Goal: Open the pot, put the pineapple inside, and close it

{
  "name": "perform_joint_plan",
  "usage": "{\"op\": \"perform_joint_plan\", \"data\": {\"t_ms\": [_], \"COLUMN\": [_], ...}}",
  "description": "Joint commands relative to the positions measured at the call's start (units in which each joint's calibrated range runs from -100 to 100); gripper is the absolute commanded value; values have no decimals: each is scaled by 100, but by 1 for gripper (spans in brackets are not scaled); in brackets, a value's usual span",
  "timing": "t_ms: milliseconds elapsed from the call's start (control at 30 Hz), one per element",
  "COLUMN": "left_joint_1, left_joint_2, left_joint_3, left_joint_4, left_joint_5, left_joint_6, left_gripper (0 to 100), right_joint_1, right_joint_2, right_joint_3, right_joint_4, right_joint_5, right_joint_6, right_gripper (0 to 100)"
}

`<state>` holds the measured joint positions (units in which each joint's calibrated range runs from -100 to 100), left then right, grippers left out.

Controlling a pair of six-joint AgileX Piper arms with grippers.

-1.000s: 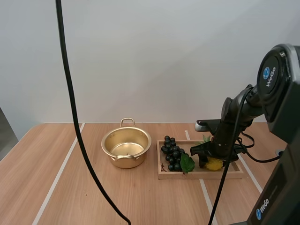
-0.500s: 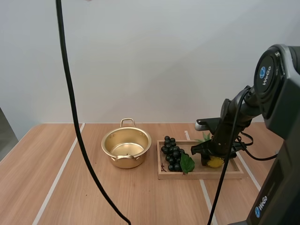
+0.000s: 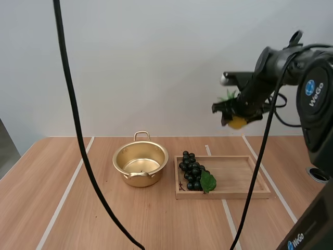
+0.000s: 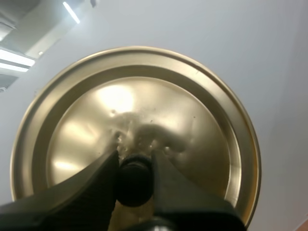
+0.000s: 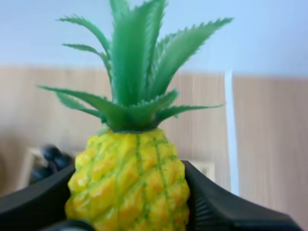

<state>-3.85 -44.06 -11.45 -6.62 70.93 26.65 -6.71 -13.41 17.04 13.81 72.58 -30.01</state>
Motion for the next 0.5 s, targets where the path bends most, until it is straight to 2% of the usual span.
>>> {"op": "perform_joint_plan", "data": {"t_ms": [0, 167, 267, 333, 467], "left_joint_1": [-23, -23, -23, -23, -23], "left_joint_2": [-117, -117, -117, -129, -144], "left_joint_3": [-132, -474, -606, -638, -720], "left_joint_4": [46, 46, 46, 46, 46], "left_joint_5": [-380, -380, -198, -34, 283], "left_joint_6": [-39, -39, -39, -39, -39], "left_gripper": [0, 0, 0, 0, 0], "right_joint_1": [130, 676, 1091, 1426, 1876], "right_joint_2": [-351, -435, -407, -275, 96], "right_joint_3": [-652, -1276, -1278, -1278, -1278], "right_joint_4": [285, 372, 335, 305, 225], "right_joint_5": [422, 1003, 1108, 1338, 1684], "right_joint_6": [-56, -56, -69, -308, -401], "right_gripper": [0, 0, 0, 0, 0]}}
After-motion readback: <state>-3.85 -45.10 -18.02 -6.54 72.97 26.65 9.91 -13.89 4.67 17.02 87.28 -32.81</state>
